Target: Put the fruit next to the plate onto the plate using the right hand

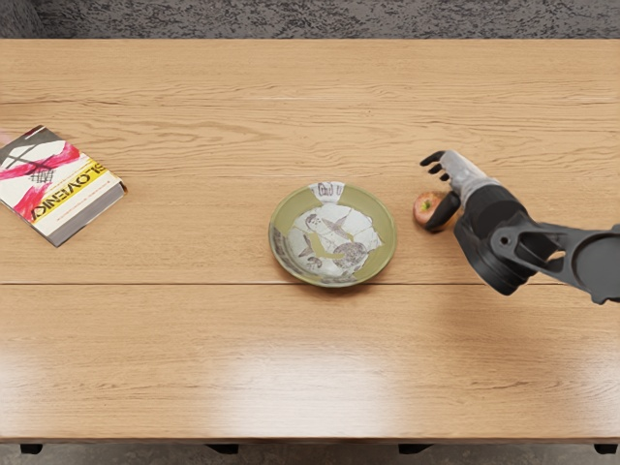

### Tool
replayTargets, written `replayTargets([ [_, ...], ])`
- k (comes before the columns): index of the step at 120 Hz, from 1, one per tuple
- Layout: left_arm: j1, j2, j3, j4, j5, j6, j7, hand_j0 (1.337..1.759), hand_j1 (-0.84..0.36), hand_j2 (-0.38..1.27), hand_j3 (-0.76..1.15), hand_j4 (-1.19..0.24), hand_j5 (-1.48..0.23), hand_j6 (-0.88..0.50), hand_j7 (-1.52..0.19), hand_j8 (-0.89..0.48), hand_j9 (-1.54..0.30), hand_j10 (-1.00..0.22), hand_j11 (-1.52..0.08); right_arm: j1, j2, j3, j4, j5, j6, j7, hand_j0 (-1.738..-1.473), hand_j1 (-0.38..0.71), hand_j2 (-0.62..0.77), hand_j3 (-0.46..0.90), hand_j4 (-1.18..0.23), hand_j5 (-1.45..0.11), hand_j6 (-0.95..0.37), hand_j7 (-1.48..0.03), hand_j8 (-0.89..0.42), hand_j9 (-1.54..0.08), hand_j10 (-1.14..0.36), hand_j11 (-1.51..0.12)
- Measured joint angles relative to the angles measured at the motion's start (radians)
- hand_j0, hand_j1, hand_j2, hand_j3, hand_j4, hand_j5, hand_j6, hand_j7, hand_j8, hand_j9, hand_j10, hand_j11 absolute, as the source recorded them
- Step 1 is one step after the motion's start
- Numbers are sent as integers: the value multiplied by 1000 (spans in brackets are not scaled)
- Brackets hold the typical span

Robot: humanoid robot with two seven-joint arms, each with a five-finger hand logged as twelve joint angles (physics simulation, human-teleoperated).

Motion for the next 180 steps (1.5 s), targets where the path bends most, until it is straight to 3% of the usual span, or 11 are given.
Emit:
replayTargets([
  [31,0,0,0,0,0,0,0,1658,349,0,0,0,0,0,0,0,0,0,0,-15,11,-4,-2,0,-15,-1,-1658,121,-79,0,-391,-510,-393,-508,-385,-510,-391,-510],
  [47,0,0,0,0,0,0,0,1658,349,0,0,0,0,0,0,0,0,0,0,-24,14,-2,-2,-10,-13,-1,-1657,160,-82,0,-463,-567,-459,-582,-320,-585,-371,-592],
  [79,0,0,0,0,0,0,0,1658,349,0,0,0,0,0,0,0,0,0,0,-31,17,0,-1,-17,-10,0,-1648,193,-77,0,-594,-710,-360,-739,-208,-745,-259,-776],
  [103,0,0,0,0,0,0,0,1658,349,0,0,0,0,0,0,0,0,0,0,-32,19,0,0,-6,-13,-2,-1645,202,74,-1,-703,-848,-387,-882,-215,-890,-249,-939],
  [115,0,0,0,0,0,0,0,1658,349,0,0,0,0,0,0,0,0,0,0,-32,19,4,0,0,-12,-4,-1644,164,58,1,-752,-918,-407,-949,-217,-957,-248,-1006],
  [137,-1,0,0,0,0,0,0,1658,349,0,0,0,0,0,0,0,0,0,0,-30,16,57,0,13,-14,-1,-1647,129,272,-1,-783,-1013,-491,-1014,-316,-1034,-337,-1053],
  [157,0,0,0,0,0,0,0,1658,349,0,0,0,0,0,0,0,0,0,0,-26,16,105,3,18,-14,-2,-1651,225,544,-1,-803,-1048,-509,-1043,-318,-1057,-355,-1051],
  [180,-1,0,0,0,0,0,0,1658,349,0,0,0,0,0,0,0,0,0,0,-1,63,135,9,19,-10,-1,-1653,198,547,0,-805,-1084,-574,-1060,-366,-1094,-396,-1075],
])
